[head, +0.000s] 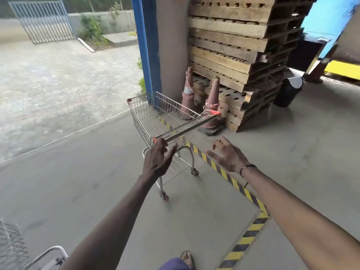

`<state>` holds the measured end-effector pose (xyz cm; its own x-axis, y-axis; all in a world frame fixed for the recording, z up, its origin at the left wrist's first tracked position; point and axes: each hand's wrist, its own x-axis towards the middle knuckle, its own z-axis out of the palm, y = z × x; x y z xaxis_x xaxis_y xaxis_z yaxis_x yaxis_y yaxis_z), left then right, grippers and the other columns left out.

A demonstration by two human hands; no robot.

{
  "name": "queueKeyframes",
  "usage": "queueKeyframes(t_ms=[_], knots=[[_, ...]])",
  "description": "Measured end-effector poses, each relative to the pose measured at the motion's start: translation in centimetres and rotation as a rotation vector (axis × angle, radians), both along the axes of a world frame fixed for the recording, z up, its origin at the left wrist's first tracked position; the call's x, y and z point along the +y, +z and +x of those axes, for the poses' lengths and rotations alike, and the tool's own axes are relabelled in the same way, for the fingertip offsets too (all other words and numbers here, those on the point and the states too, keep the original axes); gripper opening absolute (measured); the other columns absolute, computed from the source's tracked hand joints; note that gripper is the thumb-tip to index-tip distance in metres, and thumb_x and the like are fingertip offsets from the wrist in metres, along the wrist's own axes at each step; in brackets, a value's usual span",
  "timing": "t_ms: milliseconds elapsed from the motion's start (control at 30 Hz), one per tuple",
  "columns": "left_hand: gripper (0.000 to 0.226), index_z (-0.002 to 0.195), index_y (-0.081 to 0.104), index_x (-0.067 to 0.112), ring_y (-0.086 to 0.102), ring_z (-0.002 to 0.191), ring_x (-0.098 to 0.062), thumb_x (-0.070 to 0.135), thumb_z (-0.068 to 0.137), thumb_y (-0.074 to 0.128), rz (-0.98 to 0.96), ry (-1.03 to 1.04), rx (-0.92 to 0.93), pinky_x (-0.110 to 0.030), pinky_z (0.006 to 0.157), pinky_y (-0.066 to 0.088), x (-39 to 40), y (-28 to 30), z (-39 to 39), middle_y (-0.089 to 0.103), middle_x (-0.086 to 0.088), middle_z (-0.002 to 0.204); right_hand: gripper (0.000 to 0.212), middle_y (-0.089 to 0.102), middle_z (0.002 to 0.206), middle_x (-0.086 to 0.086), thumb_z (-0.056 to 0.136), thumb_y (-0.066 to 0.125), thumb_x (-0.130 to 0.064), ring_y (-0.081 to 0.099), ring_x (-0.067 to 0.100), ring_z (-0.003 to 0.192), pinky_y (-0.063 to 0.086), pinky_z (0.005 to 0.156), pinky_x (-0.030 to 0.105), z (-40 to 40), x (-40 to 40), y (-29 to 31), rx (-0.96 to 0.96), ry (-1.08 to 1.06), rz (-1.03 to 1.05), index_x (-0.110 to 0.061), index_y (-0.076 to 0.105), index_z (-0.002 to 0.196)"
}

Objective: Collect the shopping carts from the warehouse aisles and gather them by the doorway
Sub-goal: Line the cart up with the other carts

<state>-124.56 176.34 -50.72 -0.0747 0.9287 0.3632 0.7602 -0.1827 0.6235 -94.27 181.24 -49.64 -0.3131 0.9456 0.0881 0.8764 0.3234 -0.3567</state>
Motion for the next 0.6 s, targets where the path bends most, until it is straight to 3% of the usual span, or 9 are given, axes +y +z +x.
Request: queueKeyframes(t_ms=[100, 267, 400, 533, 600], knots=[[0.054, 0.099, 0.046, 0.023, 0.058, 0.078, -0.021, 0.076, 0.099, 0.036, -0.026, 0.023, 0.009, -0.041, 0.070, 0.047, 5.7, -0.1, 1.3, 0.058, 0.004, 0.088, 0.049, 0.046, 0.111, 0.001, 0.103, 0.051, -0.069, 0.053, 0.024, 0.088, 0.042, 0.074, 0.037, 0.9, 5.9, 0.6, -0.008, 0.013, 0.007, -0.021, 0.052, 0.102], [0.048, 0.096, 0.047, 0.025, 0.058, 0.079, -0.019, 0.072, 0.102, 0.041, -0.120, 0.073, 0.077, -0.056, 0.089, 0.048, 12.7, -2.2, 2.6, 0.059, 0.007, 0.084, 0.049, 0.047, 0.116, 0.001, 0.102, 0.048, -0.073, 0.057, 0.024, 0.094, 0.043, 0.075, 0.036, 2.1, 14.8, -0.7, -0.048, 0.054, -0.041, -0.024, 0.051, 0.102], [0.054, 0.098, 0.048, 0.024, 0.057, 0.080, -0.020, 0.076, 0.101, 0.035, -0.224, 0.124, 0.139, -0.048, 0.083, 0.049, 17.2, -3.9, 3.5, 0.059, 0.002, 0.090, 0.054, 0.047, 0.132, 0.006, 0.101, 0.050, -0.073, 0.061, 0.030, 0.106, 0.050, 0.082, 0.041, 2.6, 22.1, -2.7, -0.066, 0.087, -0.085, -0.021, 0.054, 0.116], [0.049, 0.106, 0.053, 0.018, 0.057, 0.098, -0.022, 0.066, 0.106, 0.042, -0.330, 0.215, 0.219, -0.040, 0.083, 0.026, 21.1, -4.4, 5.2, 0.059, 0.000, 0.107, 0.058, 0.048, 0.138, 0.011, 0.101, 0.056, -0.069, 0.058, 0.032, 0.117, 0.050, 0.086, 0.043, 2.5, 29.5, -4.6, -0.087, 0.181, -0.099, -0.016, 0.051, 0.125], [0.056, 0.111, 0.055, 0.016, 0.055, 0.106, -0.025, 0.069, 0.104, 0.040, -0.411, 0.243, 0.229, -0.041, 0.084, 0.030, 22.8, -5.2, 5.9, 0.057, -0.004, 0.112, 0.059, 0.049, 0.137, 0.010, 0.100, 0.057, -0.070, 0.057, 0.030, 0.118, 0.050, 0.089, 0.042, 2.5, 32.9, -5.6, -0.095, 0.244, -0.124, -0.017, 0.052, 0.125]])
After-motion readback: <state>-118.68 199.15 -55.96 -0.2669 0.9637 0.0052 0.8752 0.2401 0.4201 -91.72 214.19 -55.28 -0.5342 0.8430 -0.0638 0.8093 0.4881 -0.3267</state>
